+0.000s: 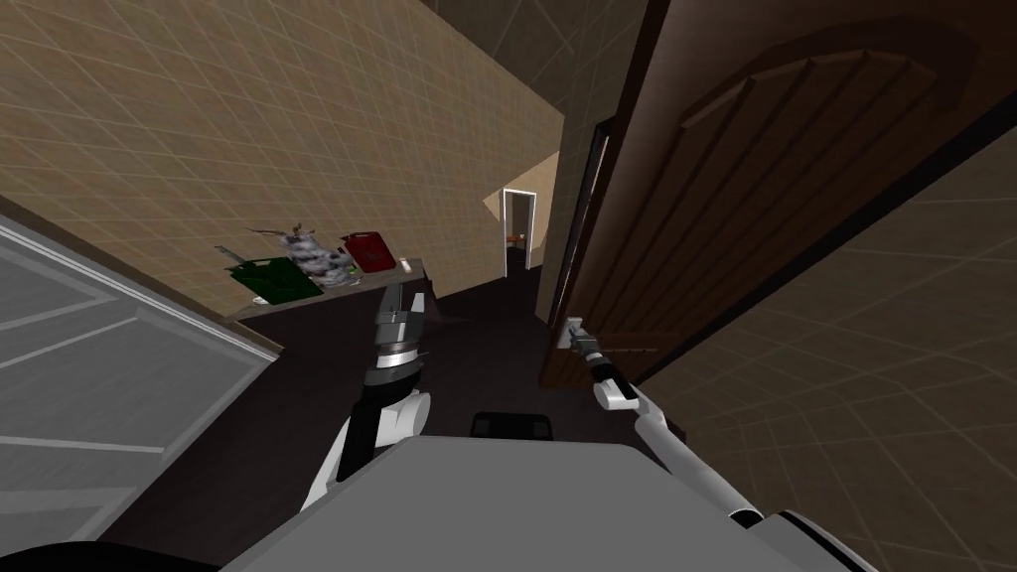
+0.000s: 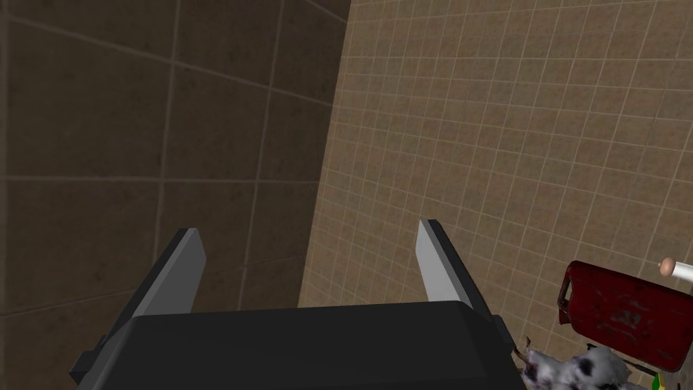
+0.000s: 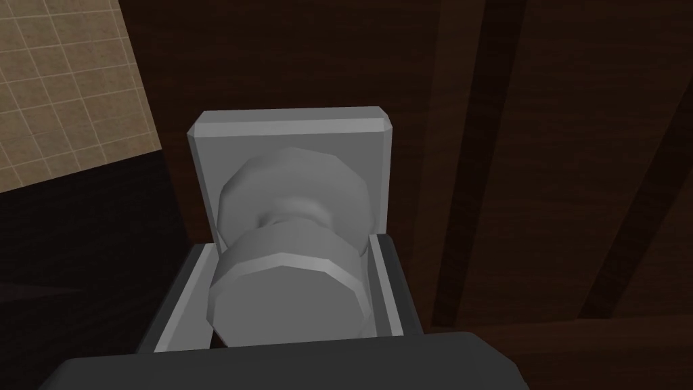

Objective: Pull the door open

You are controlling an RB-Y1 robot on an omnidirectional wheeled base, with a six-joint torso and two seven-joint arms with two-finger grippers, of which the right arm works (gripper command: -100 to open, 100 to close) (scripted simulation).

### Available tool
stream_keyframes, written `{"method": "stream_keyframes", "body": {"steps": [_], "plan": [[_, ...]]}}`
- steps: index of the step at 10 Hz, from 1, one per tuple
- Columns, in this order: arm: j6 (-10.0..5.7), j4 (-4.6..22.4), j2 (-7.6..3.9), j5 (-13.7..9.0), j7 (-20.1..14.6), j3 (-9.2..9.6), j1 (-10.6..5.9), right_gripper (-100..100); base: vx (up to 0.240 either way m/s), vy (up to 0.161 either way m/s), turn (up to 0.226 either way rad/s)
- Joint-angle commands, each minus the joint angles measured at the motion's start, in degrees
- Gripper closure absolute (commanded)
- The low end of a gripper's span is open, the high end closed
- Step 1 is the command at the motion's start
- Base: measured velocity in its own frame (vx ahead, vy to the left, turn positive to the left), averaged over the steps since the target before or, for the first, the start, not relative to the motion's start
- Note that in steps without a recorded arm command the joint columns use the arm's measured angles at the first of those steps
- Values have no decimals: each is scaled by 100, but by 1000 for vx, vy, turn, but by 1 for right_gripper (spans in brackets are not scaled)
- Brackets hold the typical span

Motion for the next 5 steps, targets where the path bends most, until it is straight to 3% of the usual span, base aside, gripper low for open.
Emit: {"method": "stream_keyframes", "body": {"steps": [1, 3, 4, 5], "plan": [[-226, -146, -236, 59, -178, 143, 171, 100, -24, -5, -103], [-502, -332, -531, 147, -391, 358, 401, 100, -18, -5, -99], [-502, -332, -531, 147, -391, 358, 401, 100, -9, -3, -39], [-656, -436, -696, 196, -510, 479, 529, 100, 3, -16, -77]]}}
